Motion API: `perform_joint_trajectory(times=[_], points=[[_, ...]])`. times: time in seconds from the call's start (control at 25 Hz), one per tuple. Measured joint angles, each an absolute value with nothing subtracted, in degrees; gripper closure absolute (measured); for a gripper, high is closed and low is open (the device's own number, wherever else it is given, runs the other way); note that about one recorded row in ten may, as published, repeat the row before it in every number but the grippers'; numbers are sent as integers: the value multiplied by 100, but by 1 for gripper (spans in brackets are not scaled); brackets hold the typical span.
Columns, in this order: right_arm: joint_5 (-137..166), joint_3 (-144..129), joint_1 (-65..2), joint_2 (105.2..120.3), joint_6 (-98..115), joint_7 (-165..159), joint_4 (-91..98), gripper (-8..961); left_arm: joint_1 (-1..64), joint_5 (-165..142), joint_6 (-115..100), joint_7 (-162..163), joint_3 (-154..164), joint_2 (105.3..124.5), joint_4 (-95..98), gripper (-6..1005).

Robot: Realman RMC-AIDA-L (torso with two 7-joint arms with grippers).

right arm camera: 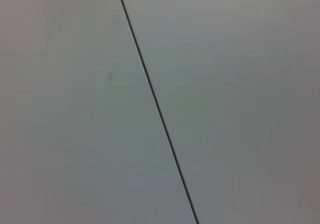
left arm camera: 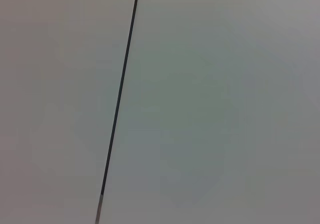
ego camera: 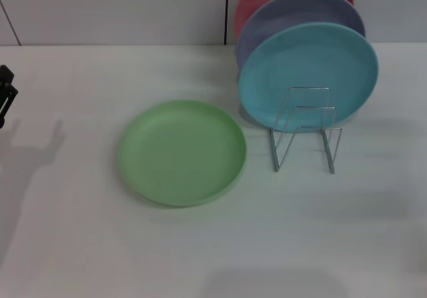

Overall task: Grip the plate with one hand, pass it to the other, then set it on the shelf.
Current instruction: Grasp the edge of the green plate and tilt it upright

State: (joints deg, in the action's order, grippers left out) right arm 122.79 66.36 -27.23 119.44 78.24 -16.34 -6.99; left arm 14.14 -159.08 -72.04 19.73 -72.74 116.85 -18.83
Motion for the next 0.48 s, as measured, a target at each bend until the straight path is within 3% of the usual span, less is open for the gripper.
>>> perform_joint_trajectory(times=[0.48], points=[[12290, 6596, -2773, 11928, 7587, -1606, -692, 499, 1429, -15908, -7106, 1967, -7239, 11578, -2200, 136]])
